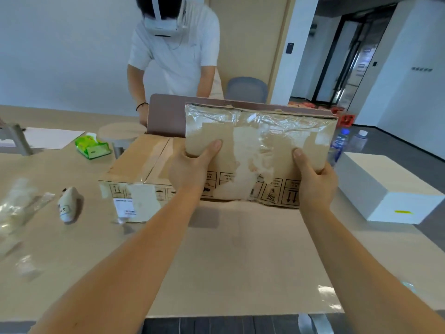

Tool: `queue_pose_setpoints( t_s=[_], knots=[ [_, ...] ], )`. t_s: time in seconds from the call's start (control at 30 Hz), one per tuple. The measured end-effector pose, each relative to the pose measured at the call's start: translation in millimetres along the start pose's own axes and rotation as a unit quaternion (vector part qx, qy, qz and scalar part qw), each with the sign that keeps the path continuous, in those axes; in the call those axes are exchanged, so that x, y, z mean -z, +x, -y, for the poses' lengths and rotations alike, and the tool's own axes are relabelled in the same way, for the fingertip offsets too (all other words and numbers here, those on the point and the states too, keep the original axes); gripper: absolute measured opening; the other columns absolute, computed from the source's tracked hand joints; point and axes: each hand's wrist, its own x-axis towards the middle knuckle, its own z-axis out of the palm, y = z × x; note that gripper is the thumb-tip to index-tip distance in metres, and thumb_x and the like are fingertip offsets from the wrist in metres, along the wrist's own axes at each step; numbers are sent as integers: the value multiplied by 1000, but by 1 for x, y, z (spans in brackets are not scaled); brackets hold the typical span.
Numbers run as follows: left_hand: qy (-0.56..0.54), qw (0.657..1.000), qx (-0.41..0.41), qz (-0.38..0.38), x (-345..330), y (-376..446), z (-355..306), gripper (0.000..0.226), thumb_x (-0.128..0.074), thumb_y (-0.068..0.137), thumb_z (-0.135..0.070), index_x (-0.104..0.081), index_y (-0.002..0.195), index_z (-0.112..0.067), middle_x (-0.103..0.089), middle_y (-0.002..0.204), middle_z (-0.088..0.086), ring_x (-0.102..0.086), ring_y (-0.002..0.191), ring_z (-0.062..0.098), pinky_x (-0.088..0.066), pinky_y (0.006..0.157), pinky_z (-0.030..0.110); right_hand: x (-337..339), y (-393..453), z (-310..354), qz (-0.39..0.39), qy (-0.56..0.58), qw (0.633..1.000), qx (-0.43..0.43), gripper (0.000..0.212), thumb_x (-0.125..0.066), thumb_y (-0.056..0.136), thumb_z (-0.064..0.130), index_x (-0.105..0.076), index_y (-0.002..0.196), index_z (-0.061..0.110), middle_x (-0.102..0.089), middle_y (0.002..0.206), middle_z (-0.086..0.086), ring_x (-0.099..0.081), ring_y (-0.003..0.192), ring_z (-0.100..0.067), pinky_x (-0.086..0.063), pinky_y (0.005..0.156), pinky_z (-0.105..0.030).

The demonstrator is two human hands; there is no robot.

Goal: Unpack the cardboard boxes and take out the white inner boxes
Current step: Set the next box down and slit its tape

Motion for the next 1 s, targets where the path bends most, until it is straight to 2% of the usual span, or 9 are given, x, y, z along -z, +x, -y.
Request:
queue_pose_setpoints(
  t_s=[0.07,0.17,0.27,0.33,0.53,0.67,0.83,0.9,1.0],
  knots=[
    [5,1000,23,-7,-21,-23,8,36,-74,70,-48,-59,94,-26,-57,77,-20,-57,80,8,-46,76,27,27,9,-12,8,-8,1000,-9,27,-70,74,46,-60,93,28,-63,85,13,-63,89,-16,-53,86,-41],
    [39,998,38,-25,-48,-54,22,42,-73,69,-52,-58,97,-24,-61,86,-13,-56,85,12,-43,77,28,62,19,-35,16,-17,999,-24,26,-71,72,47,-59,86,28,-64,84,11,-63,85,-15,-53,82,-39],
    [77,995,44,-44,-64,-79,36,62,-74,66,-55,-58,112,-17,-61,96,-5,-57,92,15,-43,80,28,86,24,-56,27,-26,999,-36,20,-69,77,42,-58,85,28,-61,80,12,-61,81,-14,-50,75,-32],
    [86,994,51,-40,-70,-90,46,60,-73,72,-47,-54,119,-14,-58,95,-6,-54,90,12,-40,75,25,96,27,-70,32,-28,998,-51,21,-69,77,41,-60,87,26,-62,77,11,-61,77,-14,-51,74,-32],
    [107,989,89,-57,-78,-102,74,40,-72,75,-40,-56,100,-13,-53,74,-14,-53,78,10,-38,61,21,101,30,-105,49,-34,994,-89,15,-70,77,40,-58,72,31,-63,74,12,-63,74,-12,-54,78,-37],
    [104,990,89,-44,-79,-99,85,37,-72,76,-39,-49,98,-20,-53,75,-15,-50,69,-1,-42,62,16,96,36,-119,68,-21,993,-92,13,-71,78,35,-59,77,31,-63,77,11,-62,77,-12,-54,78,-37],
    [64,992,111,19,-77,-91,104,48,-75,76,-21,-39,108,-17,-56,91,-6,-56,82,7,-47,72,20,97,35,-139,103,-6,989,-107,23,-70,80,22,-57,98,16,-57,76,11,-55,71,-6,-48,65,-21],
    [67,990,120,40,-75,-86,116,47,-77,73,-16,-40,102,-20,-56,92,-7,-56,88,12,-49,80,29,100,36,-148,112,-20,987,-112,23,-69,80,20,-57,98,15,-55,75,11,-53,69,-3,-47,60,-15],
    [85,985,136,57,-77,-84,139,48,-79,70,-11,-38,85,-31,-55,84,-13,-55,83,11,-48,83,33,107,33,-162,115,-28,986,-115,22,-71,78,15,-59,96,14,-57,75,12,-53,65,3,-43,52,-5]
  ],
)
